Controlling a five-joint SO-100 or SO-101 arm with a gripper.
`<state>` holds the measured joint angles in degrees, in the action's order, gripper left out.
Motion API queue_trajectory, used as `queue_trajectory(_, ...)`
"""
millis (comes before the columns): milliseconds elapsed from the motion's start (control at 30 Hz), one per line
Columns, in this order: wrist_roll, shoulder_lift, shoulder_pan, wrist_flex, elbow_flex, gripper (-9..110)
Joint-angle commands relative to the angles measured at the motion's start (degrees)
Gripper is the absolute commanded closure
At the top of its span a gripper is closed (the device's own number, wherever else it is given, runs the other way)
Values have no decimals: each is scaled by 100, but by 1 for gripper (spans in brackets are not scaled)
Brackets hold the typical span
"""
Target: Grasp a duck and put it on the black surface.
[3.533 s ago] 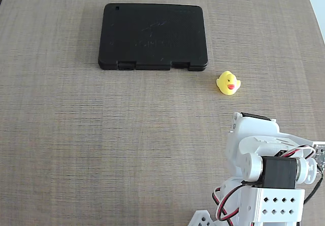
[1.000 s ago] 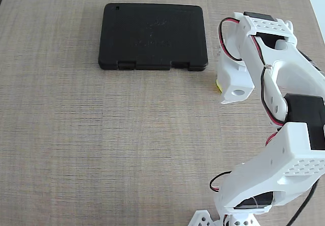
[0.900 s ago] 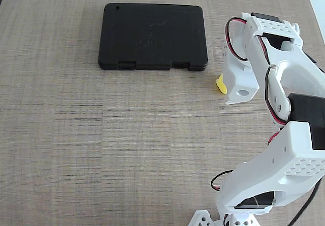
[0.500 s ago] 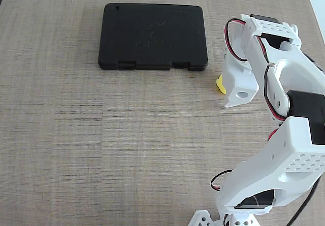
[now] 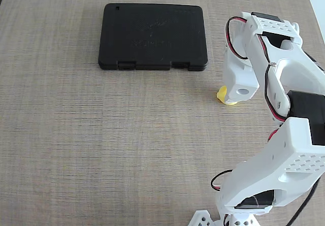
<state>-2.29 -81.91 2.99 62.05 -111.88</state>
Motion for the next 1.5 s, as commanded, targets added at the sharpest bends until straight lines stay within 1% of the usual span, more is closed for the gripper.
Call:
queue_trajectory(0, 44, -132, -53, 62, 141, 98)
queue_trajectory(200, 35, -510, -62, 114, 606, 98)
queue_trajectory(333, 35, -571, -149, 589, 1239, 98)
queue_trajectory(533, -44, -378, -1020, 1485, 2760, 98)
queue_trajectory(667, -44, -62, -1617, 1679, 3665, 98)
queue_trajectory(833, -44, 659, -2312, 1617, 4351, 98)
queue_trajectory(967, -44, 1327, -2654, 1608, 4641, 98)
queue_trajectory(1167, -44, 2021, -2663, 1248, 5019, 98)
queue_trajectory(1467, -44, 2162, -2654, 703, 5027, 98)
